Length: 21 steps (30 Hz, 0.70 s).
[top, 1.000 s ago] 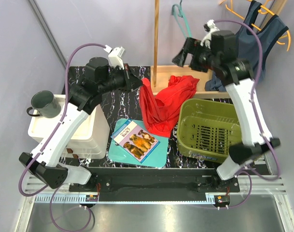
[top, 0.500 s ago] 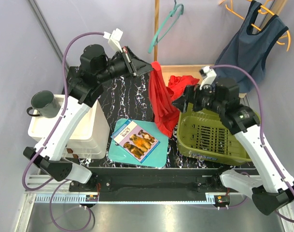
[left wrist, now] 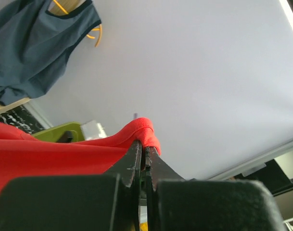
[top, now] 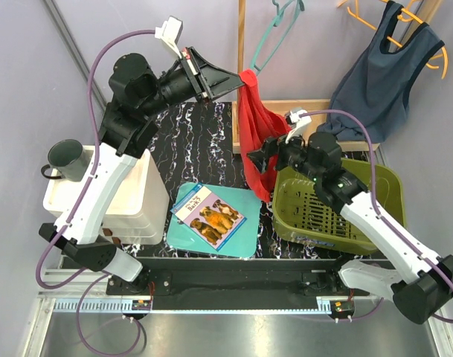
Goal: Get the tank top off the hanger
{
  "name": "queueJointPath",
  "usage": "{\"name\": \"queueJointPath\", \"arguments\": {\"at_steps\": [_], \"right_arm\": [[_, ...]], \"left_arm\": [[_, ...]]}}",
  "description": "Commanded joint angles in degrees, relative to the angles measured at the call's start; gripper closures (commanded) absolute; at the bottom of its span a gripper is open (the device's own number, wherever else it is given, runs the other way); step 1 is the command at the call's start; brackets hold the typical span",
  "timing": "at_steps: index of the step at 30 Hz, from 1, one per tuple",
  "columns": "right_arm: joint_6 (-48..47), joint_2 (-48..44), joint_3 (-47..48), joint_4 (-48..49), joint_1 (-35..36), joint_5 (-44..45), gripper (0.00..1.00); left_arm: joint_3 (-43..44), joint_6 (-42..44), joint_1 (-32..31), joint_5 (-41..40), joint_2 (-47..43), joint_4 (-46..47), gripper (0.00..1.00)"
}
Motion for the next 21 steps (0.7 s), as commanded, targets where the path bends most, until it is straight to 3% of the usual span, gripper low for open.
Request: {"name": "queueJointPath", "arguments": {"at_steps": [1,9,11,12,13,15,17,21], "right_arm": [[-3.7,2.3,-1.6,11.2,1.2,13.3,0.0],[-1.6,6.7,0.5,14.9,1.3,19.3,0.0],[-1.8,6.6,1.7,14.4,1.3,21.4,0.05],[-1.8,6.5,2.1,14.3,1.3,22.1,0.1],[-2.1,6.4,3.0,14.3,1.3,23.2,0.25],[-3.0,6.2,4.0,14.0,1.3,24.4,0.44],[-4.4,5.4,5.8,13.8,1.3,26.4,0.7],[-7.8,2.6,12.1,10.2,1.3,29.6,0.97]], "left_arm": [[3.0,-4.4,-0.1,3.6,-0.9,7.0,1.0],[2.9,-8.6,-1.0,6.4,-1.4,13.6,1.0],[2.1,-8.3,-1.0,6.5,-2.1,13.6,1.0],[0.8,-7.8,-1.0,6.4,-2.8,13.6,1.0],[0.0,-7.4,-1.0,6.5,-4.2,13.6,1.0],[-2.3,-5.9,-1.0,6.5,-5.8,12.8,1.0],[-4.9,-4.9,-1.1,6.6,-8.1,11.9,1.0],[-9.6,0.7,-1.0,5.0,-12.4,6.1,1.0]]}}
